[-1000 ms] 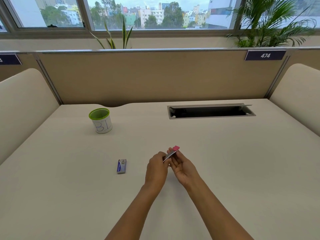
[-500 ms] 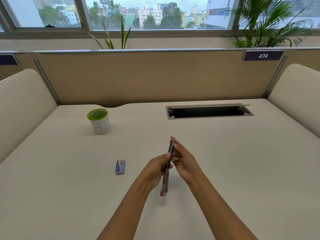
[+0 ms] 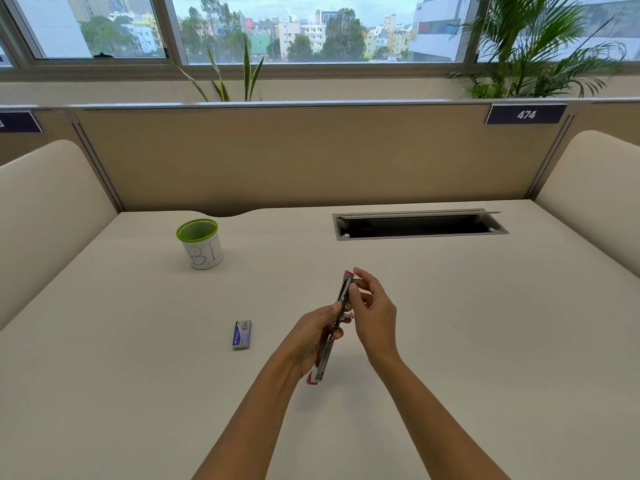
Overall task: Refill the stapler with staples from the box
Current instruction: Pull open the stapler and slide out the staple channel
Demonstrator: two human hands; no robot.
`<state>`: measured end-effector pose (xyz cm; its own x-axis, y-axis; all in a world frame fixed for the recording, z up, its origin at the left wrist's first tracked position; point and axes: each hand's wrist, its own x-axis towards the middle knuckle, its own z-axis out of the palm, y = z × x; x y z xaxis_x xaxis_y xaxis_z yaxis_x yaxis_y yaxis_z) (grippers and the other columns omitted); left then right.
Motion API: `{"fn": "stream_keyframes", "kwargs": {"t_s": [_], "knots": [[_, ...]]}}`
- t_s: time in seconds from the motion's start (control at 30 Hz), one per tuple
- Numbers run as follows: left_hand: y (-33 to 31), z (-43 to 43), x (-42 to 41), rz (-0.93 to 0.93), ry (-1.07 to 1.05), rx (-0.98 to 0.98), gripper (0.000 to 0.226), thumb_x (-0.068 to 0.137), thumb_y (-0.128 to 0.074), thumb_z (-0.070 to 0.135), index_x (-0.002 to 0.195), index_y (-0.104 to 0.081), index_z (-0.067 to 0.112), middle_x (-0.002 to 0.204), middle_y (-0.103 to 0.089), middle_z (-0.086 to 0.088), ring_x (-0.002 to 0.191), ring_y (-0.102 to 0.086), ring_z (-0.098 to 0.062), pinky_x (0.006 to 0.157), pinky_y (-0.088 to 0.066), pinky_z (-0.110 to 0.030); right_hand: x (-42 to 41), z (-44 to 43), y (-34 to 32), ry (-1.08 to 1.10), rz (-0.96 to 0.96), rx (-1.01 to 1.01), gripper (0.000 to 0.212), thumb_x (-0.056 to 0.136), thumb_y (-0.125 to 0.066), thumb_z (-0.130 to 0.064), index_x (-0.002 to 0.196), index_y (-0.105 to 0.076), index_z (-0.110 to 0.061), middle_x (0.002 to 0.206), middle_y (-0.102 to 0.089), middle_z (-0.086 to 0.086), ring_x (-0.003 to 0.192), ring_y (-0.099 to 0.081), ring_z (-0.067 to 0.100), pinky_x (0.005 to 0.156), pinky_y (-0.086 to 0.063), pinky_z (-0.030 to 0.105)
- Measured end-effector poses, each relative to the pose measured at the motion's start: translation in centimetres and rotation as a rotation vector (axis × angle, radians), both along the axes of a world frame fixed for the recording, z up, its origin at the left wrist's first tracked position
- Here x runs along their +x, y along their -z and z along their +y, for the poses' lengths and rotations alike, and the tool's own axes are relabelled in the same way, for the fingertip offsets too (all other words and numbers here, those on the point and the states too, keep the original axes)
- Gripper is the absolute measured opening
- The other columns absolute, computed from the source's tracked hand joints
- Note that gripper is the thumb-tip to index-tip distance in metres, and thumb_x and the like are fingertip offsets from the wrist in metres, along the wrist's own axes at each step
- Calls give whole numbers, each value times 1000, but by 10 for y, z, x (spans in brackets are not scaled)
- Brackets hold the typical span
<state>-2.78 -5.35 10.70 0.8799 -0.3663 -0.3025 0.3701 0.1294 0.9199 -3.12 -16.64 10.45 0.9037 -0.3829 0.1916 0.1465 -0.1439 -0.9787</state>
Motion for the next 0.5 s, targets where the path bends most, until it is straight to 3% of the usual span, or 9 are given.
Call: {"fn": "stream_keyframes", "kwargs": {"t_s": [0.1,0.23,0.33,0.5], "knots": [[2,0,1,-24,-48,45,29,94,-50,32,103,-71,14,95,-66,-6,63,-44,-12,67,-42,-22,-2,0,1,18,-33,-100,33,94,-52,-16,126,-56,-19,106,-63,-5,87,-65,9,65,-51,4],[2,-2,1,-39,-79,63,31,93,-51,33,104,-71,13,99,-68,-6,62,-44,-11,64,-41,-20,-4,1,2,28,-8,10,32,96,-45,-8,121,-58,-24,105,-64,-9,78,-66,-6,64,-49,3],[0,-1,2,-35,-91,65,30,93,-51,34,103,-70,13,93,-68,-4,59,-44,-10,64,-42,-19,-7,2,-1,-1,-50,-43,30,94,-52,-11,114,-59,-32,105,-64,-15,89,-66,3,68,-49,3],[-3,-3,-1,-6,-100,7,30,93,-50,32,101,-69,10,94,-65,-4,58,-47,-8,61,-40,-18,-11,0,2,93,-118,-123,22,90,-59,-12,109,-61,-23,105,-62,-11,90,-64,6,71,-51,8]]}}
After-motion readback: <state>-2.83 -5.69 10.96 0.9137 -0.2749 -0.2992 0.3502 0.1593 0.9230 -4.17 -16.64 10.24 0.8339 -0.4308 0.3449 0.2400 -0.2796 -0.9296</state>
